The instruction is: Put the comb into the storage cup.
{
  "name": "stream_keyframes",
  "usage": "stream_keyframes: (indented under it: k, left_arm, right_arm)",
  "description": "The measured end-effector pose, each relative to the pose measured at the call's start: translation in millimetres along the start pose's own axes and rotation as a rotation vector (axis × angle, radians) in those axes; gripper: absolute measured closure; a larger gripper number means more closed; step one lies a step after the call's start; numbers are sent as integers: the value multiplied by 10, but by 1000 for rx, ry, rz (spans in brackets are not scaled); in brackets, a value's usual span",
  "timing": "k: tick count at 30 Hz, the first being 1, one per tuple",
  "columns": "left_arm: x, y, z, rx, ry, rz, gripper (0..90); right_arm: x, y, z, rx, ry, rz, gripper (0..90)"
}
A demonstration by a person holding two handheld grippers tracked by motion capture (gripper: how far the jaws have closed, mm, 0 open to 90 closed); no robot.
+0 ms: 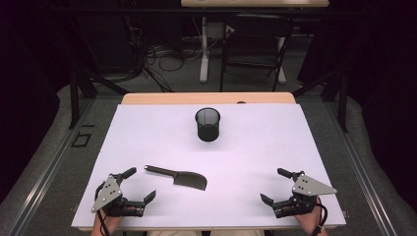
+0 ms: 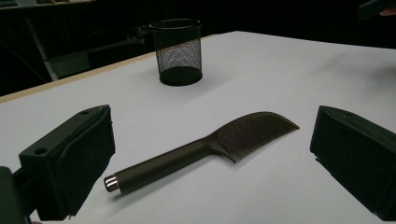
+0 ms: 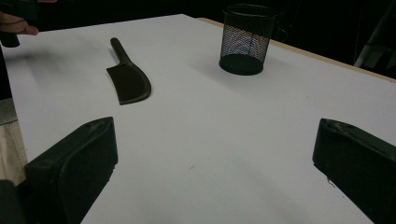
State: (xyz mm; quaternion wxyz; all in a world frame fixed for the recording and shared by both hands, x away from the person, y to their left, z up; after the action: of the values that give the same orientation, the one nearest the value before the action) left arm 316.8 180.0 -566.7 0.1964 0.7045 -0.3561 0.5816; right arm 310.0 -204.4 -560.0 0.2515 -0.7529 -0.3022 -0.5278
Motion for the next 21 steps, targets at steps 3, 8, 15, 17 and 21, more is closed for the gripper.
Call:
stream_keyframes:
  k: [3, 8, 15, 17, 21]
  left_arm:
    - [-26, -14, 10, 3, -16, -8, 0]
    - [-24, -14, 36, -2, -22, 3, 0]
    - [-16, -27, 128, -14, -42, -5, 0]
    - [-3, -17, 159, -21, -39, -3, 0]
    - [1, -17, 211, -30, -60, 2, 0]
  right_arm:
    - [-4, -15, 2, 9, -3, 19, 0]
    - [14, -45, 5, 7, -2, -3, 0]
    - [0, -30, 33, 7, -11, 4, 0]
    - [4, -38, 27, 7, -12, 4, 0]
    - [-2, -30, 45, 7, -16, 3, 0]
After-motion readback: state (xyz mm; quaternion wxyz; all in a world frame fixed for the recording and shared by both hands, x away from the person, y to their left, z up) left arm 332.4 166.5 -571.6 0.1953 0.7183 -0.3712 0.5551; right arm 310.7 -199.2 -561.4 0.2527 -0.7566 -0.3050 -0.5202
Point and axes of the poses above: each handheld gripper's, and its own axes: z roughly forward along the jaws, x roughly out of its top, y roughly to its right, the point moved 10 cm from there along z, roughly forward along the jaws, and after that the axes turned 6 degrees about z, right-handed, at the moved point
